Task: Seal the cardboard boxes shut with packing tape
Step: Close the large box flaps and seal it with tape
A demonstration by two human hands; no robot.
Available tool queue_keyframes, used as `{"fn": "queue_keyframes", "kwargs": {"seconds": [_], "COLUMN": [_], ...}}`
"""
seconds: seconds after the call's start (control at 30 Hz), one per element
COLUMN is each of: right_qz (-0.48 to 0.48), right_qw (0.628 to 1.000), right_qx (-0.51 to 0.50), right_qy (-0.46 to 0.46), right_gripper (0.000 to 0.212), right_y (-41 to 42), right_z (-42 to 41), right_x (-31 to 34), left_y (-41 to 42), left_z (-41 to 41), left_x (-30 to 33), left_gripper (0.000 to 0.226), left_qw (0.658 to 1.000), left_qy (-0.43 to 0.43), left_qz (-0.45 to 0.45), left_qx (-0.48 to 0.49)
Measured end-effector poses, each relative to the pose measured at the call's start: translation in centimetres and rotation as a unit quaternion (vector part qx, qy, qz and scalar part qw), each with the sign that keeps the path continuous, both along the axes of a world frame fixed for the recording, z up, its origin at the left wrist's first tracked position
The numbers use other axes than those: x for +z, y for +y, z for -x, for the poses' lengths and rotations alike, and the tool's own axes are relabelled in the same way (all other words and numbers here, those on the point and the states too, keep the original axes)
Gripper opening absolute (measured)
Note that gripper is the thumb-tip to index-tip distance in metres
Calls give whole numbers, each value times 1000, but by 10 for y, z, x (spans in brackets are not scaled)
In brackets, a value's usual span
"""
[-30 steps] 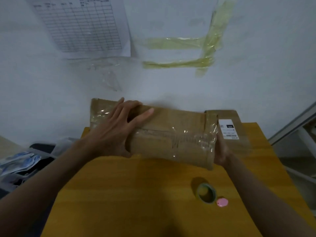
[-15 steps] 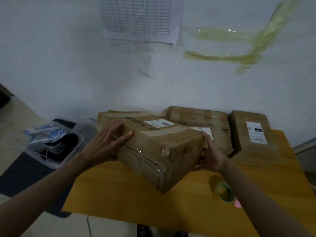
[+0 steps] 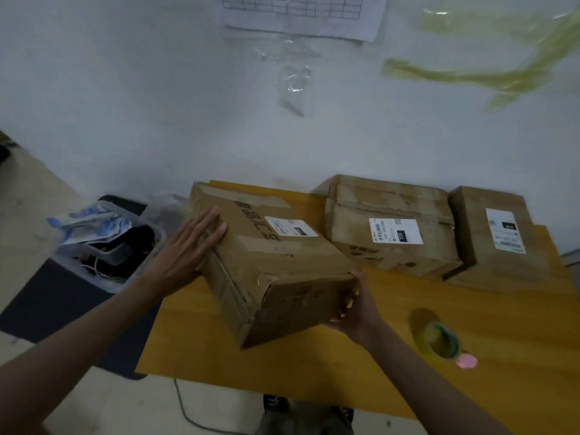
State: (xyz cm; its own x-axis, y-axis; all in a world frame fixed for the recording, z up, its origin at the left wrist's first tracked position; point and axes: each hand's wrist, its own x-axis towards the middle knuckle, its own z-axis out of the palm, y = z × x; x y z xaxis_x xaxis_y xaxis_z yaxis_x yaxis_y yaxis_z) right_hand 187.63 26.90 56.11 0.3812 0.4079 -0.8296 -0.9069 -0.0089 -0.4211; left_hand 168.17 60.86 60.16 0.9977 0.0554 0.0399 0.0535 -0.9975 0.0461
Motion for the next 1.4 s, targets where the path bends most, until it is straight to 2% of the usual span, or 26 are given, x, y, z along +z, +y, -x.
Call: {"fn": "queue_keyframes", "kwargs": {"seconds": [0.13,0.2,0.23,0.27,0.33,0.37,0.4,0.5,0.63,0.7,0.73,0.8,0.87,0.97,1.0,1.07,1.1,1.17,1.27,1.33,1.4], "right_qz": [-23,-20,-15,-12,-12,-13,-11,0,68,87,95,111,168,335,400,483,488,438,356,372,366], "right_qw": [995,994,994,994,995,995,996,1000,991,988,987,988,984,930,900,861,862,893,930,912,903], "right_qx": [-93,-93,-89,-85,-82,-85,-81,6,115,126,127,103,29,-105,-118,-105,-98,-81,-6,85,146], "right_qy": [-12,-54,-69,-73,-62,-53,-45,-6,-5,-6,-7,-23,-60,-106,-123,-118,-99,-70,-88,-147,-172], "right_gripper": [59,55,56,59,62,64,65,63,56,49,45,34,19,17,16,31,41,55,54,46,48], "right_y": [18,27,32,36,48,53,59,74,64,40,22,-24,-74,-152,-176,-220,-239,-267,-278,-271,-260], "right_z": [20,25,27,27,27,24,21,13,3,-9,-16,-29,-42,-69,-79,-93,-98,-105,-110,-113,-116], "right_x": [-21,-31,-34,-38,-43,-46,-47,-43,-32,-29,-30,-32,-41,-62,-69,-80,-86,-100,-119,-130,-138], "left_y": [4,6,2,-2,-7,-6,-6,1,-9,-18,-26,-55,-96,-157,-175,-208,-224,-252,-279,-290,-294], "left_z": [-17,-21,-24,-29,-41,-47,-52,-65,-74,-76,-78,-88,-108,-144,-154,-169,-174,-181,-187,-185,-183], "left_x": [-17,-17,-13,-9,-7,-9,-13,-41,-68,-75,-78,-81,-74,-71,-74,-79,-78,-82,-85,-87,-87], "left_gripper": [103,68,49,37,39,43,48,64,57,68,72,67,58,45,42,39,38,36,33,30,28], "left_qw": [993,969,937,888,768,734,717,734,758,781,806,856,878,918,927,931,930,933,942,942,945], "left_qy": [-19,-19,-18,-10,21,37,52,70,47,22,12,-44,-111,-114,-105,-96,-97,-98,-90,-82,-81], "left_qz": [70,183,271,370,542,579,593,532,460,403,347,238,226,225,230,258,272,280,262,264,256], "left_qx": [90,167,220,271,341,353,363,415,460,475,480,458,407,307,279,239,226,204,192,191,188]}}
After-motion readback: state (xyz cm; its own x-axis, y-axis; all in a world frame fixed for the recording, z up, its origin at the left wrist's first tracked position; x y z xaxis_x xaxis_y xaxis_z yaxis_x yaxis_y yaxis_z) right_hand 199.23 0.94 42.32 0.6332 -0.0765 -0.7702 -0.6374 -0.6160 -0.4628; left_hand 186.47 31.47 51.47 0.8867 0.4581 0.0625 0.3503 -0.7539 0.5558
